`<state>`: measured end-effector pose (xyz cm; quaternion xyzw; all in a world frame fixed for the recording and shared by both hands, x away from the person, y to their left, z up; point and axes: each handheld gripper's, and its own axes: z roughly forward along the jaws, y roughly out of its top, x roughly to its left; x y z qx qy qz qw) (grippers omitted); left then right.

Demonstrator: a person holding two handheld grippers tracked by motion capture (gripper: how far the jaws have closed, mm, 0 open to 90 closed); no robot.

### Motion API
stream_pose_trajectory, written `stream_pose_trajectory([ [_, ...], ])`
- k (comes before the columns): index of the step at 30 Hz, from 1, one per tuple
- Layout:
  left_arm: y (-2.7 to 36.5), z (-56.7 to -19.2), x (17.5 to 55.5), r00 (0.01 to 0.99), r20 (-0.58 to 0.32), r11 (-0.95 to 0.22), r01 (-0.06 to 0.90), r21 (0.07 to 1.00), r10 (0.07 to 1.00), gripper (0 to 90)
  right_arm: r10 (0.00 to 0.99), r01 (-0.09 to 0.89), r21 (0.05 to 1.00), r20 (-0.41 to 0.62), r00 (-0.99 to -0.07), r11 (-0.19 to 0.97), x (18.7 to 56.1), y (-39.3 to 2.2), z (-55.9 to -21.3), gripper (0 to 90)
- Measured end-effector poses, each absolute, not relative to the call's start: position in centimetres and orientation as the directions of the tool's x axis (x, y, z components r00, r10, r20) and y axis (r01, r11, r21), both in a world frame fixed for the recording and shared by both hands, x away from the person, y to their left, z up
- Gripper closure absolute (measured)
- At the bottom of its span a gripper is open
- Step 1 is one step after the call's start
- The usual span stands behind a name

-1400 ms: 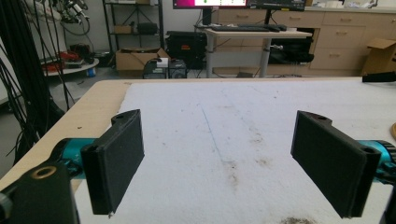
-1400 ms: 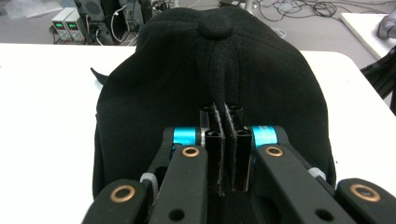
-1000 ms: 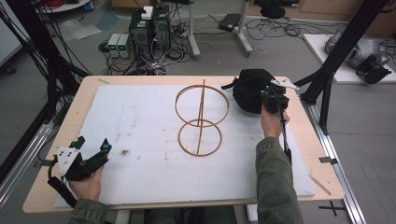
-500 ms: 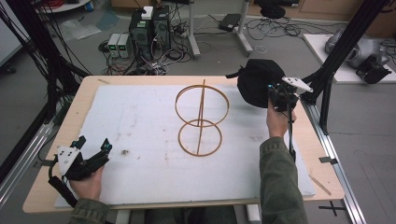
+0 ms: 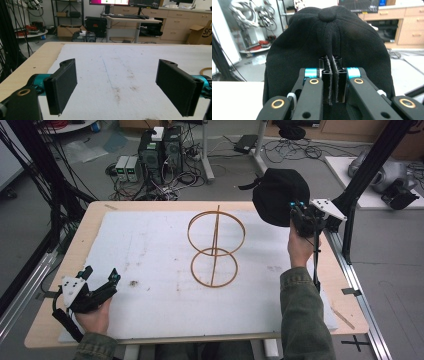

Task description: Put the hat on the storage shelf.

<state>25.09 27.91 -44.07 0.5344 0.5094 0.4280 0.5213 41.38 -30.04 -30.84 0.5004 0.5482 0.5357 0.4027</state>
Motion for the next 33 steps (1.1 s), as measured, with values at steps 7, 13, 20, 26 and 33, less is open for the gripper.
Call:
stream_pose_trajectory([
  [7,27.9,-44.1,25.1,0.118,-0.074,0.062,0.099,0.993,0.99,17.6,0.974,0.034,0.996,0.084,-0.211,-0.078,39.8,-29.2,-29.5,88.1],
  [13,27.8,-44.1,25.1,0.127,-0.082,0.069,0.105,0.992,0.989,18.0,0.96,-0.021,0.993,0.109,-0.256,-0.118,38.9,-29.2,-28.9,88.1],
  [20,27.9,-44.1,25.2,0.125,-0.091,0.078,0.103,0.992,0.988,18.0,0.921,-0.064,0.973,0.187,-0.341,-0.222,37.7,-29.2,-28.2,88.1],
  [26,27.9,-44.1,25.2,0.124,-0.095,0.082,0.102,0.991,0.988,18.1,0.891,-0.08,0.964,0.203,-0.406,-0.255,36.7,-28.0,-27.6,88.1],
  [33,27.9,-44.1,25.2,0.122,-0.097,0.085,0.1,0.991,0.988,18.1,0.867,-0.1,0.967,0.163,-0.471,-0.236,35.6,-26.0,-26.9,88.1],
])
